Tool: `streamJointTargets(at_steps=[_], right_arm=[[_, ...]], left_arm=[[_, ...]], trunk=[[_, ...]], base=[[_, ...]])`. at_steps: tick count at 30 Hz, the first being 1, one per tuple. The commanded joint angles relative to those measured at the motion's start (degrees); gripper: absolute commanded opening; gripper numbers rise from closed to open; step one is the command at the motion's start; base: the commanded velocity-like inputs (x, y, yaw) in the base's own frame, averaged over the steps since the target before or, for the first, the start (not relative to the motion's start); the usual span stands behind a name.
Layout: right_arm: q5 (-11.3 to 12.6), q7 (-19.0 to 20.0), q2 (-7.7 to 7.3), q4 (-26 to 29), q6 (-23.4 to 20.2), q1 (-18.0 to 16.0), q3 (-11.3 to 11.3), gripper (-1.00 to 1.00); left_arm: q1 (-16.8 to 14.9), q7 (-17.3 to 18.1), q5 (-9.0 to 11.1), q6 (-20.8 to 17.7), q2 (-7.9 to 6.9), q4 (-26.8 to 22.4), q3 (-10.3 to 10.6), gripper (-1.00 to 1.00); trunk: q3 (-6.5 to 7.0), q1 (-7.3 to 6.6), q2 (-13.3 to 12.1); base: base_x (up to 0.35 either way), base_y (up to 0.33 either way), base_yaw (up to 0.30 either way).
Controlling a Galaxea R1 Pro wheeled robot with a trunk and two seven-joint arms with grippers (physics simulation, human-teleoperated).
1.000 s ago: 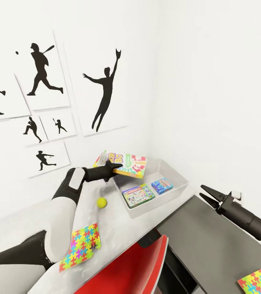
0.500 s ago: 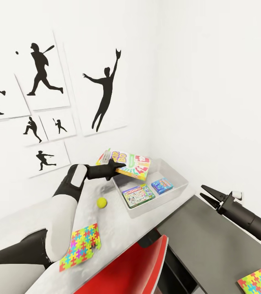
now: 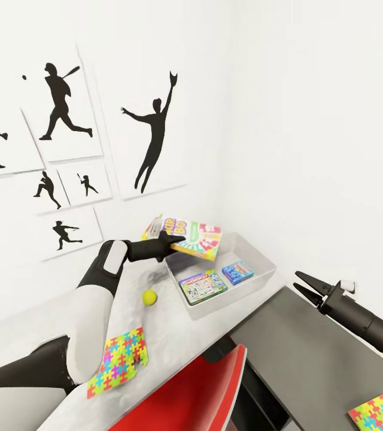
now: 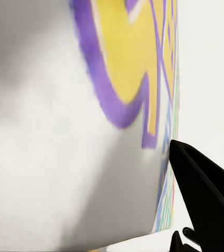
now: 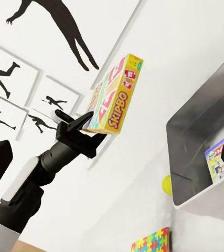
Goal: Put all the toys in the child's room - the three board games (two on the bed and one on the table), the two jigsaw puzzles on the table, and the tennis ball on the table - inside the toy box on the table in the child's room.
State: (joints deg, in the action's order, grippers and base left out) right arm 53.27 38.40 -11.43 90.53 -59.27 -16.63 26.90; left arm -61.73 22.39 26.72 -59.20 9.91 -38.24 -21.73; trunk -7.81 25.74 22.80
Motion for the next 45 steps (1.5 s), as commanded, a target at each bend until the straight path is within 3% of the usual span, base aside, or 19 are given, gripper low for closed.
streamJointTargets(at_steps=[1, 22, 45], right_arm=[[-0.27, 0.35, 0.00, 0.00, -0.27, -0.07, 0.08, 1.00], [-0.25, 0.36, 0.00, 0.00, -0.32, -0.07, 0.03, 1.00], [-0.20, 0.30, 0.29, 0.00, -0.32, -0.07, -0.01, 1.00]], left_arm=[[-0.11, 0.86, -0.69, -0.31, 0.09, 0.00, -0.42, -1.00], [-0.06, 1.68, -0.70, -0.25, 0.09, -0.17, -0.37, -1.00], [-0.09, 1.69, -0.63, -0.04, 0.09, -0.17, -0.44, -1.00]], trunk=[[-0.13, 0.04, 0.12], [-0.13, 0.04, 0.12], [-0.13, 0.04, 0.12]], base=[[0.043, -0.119, 0.000], [0.037, -0.097, 0.000], [0.060, 0.035, 0.000]])
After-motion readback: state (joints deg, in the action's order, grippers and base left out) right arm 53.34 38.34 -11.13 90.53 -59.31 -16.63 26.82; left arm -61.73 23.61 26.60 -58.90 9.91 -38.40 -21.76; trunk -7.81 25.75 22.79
